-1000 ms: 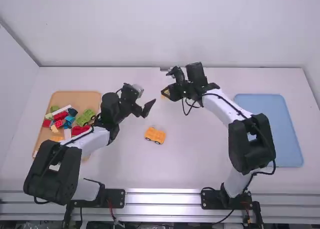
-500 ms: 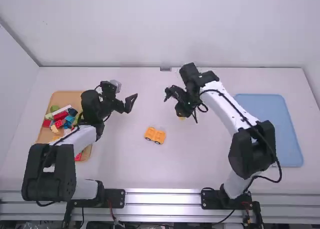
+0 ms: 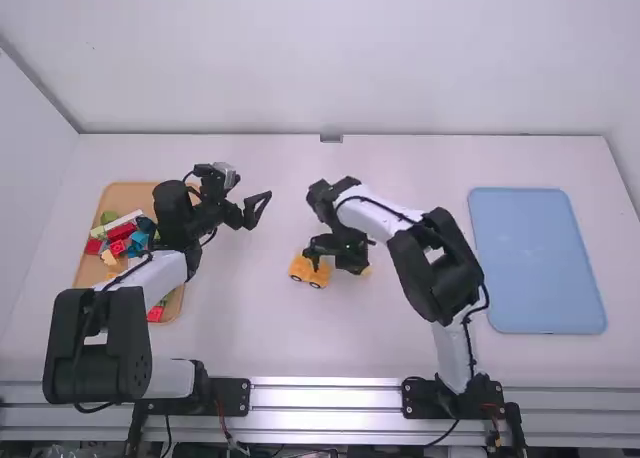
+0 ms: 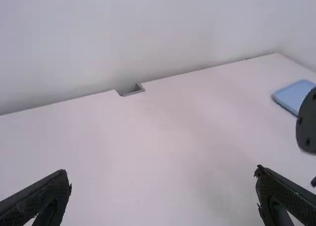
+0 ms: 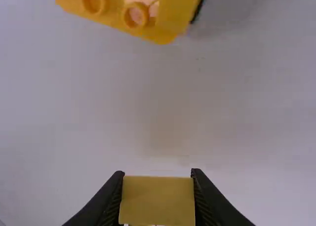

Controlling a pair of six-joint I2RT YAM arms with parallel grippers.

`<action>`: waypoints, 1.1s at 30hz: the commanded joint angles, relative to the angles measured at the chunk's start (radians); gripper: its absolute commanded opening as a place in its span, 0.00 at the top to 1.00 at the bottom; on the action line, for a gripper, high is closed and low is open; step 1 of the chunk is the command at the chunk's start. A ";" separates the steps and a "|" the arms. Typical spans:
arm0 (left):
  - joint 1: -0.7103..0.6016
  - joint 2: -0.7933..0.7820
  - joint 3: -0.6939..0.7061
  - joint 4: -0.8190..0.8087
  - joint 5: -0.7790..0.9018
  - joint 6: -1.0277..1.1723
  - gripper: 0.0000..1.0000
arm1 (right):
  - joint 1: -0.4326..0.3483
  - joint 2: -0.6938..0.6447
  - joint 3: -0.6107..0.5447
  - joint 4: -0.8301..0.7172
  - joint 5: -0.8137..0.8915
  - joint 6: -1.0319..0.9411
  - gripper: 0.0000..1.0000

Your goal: Assemble lego blocks to make yellow taxi

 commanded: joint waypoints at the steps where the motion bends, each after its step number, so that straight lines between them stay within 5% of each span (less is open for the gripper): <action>1: 0.000 -0.029 0.030 0.000 0.008 -0.003 0.01 | 0.005 0.027 -0.008 0.010 0.026 0.005 0.78; 6: 0.000 -0.029 0.030 -0.008 -0.034 -0.003 0.01 | 0.003 0.032 -0.010 0.017 -0.045 0.009 0.76; 7: 0.000 -0.029 0.030 -0.009 -0.034 -0.003 0.01 | 0.001 0.032 -0.009 0.017 -0.048 0.009 0.62; 9: 0.000 -0.029 0.030 -0.011 -0.031 -0.003 0.01 | -0.008 0.032 -0.009 0.017 -0.048 0.009 0.02; 16: 0.000 -0.029 0.030 -0.018 -0.040 -0.003 0.01 | -0.013 0.008 -0.008 0.032 -0.023 -0.010 0.02; 21: -0.001 -0.029 0.030 -0.023 -0.151 -0.021 0.01 | -0.047 -0.137 -0.008 0.093 -0.105 0.024 0.01; 26: 0.002 -0.027 0.030 -0.091 -0.066 0.057 0.01 | -0.197 -0.309 -0.073 0.153 -0.537 -0.151 0.01; 27: 0.006 -0.027 0.032 -0.125 0.085 0.220 0.00 | -0.271 -0.338 -0.136 0.239 -0.685 -0.175 0.01; 33: -0.002 -0.017 0.113 -0.486 0.318 0.694 0.01 | -0.440 -0.348 -0.284 0.439 -0.905 -0.090 0.01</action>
